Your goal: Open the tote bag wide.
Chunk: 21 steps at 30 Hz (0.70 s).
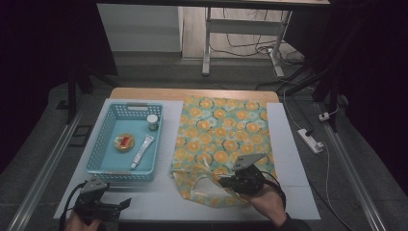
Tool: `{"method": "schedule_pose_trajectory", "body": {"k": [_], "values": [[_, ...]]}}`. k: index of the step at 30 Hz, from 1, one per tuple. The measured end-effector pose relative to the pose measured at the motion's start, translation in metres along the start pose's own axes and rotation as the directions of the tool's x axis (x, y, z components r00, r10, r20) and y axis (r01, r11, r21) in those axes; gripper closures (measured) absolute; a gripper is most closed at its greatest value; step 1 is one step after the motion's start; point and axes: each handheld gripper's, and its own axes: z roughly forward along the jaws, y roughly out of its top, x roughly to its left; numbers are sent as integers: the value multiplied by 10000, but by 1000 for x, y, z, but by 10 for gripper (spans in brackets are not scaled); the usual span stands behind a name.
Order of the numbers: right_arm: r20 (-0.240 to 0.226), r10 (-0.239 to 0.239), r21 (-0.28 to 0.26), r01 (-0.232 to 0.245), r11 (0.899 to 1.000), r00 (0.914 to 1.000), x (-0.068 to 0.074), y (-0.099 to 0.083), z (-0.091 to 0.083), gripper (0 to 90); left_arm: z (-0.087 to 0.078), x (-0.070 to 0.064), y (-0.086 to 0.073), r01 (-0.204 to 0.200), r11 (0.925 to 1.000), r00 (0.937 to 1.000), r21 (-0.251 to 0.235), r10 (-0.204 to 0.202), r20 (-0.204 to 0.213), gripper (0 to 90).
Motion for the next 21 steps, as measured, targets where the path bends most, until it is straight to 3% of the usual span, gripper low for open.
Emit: {"method": "schedule_pose_trajectory", "body": {"k": [21], "values": [[1001,252,-215,-231,9995,9947,-58,39,0,895,0,1,0,58,10000,10000,16,-58,3,1]]}}
